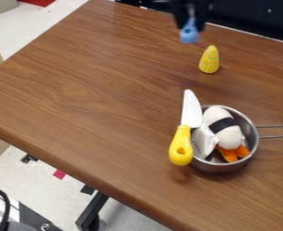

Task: Moving the spoon on the middle of the table

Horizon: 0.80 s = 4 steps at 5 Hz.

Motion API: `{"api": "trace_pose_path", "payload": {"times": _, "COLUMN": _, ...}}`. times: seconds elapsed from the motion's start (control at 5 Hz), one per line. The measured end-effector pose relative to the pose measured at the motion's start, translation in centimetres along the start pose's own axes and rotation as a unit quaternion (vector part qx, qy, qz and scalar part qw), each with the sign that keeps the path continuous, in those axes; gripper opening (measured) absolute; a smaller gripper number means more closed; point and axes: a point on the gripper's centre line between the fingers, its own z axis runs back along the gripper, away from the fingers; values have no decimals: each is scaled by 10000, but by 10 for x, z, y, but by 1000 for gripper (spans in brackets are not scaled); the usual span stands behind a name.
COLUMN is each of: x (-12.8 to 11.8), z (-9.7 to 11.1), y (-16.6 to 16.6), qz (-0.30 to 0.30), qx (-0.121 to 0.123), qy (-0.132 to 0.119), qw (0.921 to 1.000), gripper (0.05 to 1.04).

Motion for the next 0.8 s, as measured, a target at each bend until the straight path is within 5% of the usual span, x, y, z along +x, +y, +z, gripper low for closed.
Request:
{"api": "trace_pose_path", "payload": {"times": 0.2, "x": -4, "z": 1, "y": 44, "qz": -22, "qx": 300, "qy": 591, "qw": 9978, "gripper": 290}}
{"api": "trace_pose_path", "payload": {"times": 0.4, "x": -18, "z": -5, "y": 84, "qz": -281, "qx": 436, "qy": 781, "qw": 9956, "gripper": 290}}
{"api": "trace_pose_path", "payload": {"times": 0.8, "x": -42, "z": -20, "y": 122, "qz": -1006, "qx": 680, "qy": 487, "qw": 9914, "gripper": 290}}
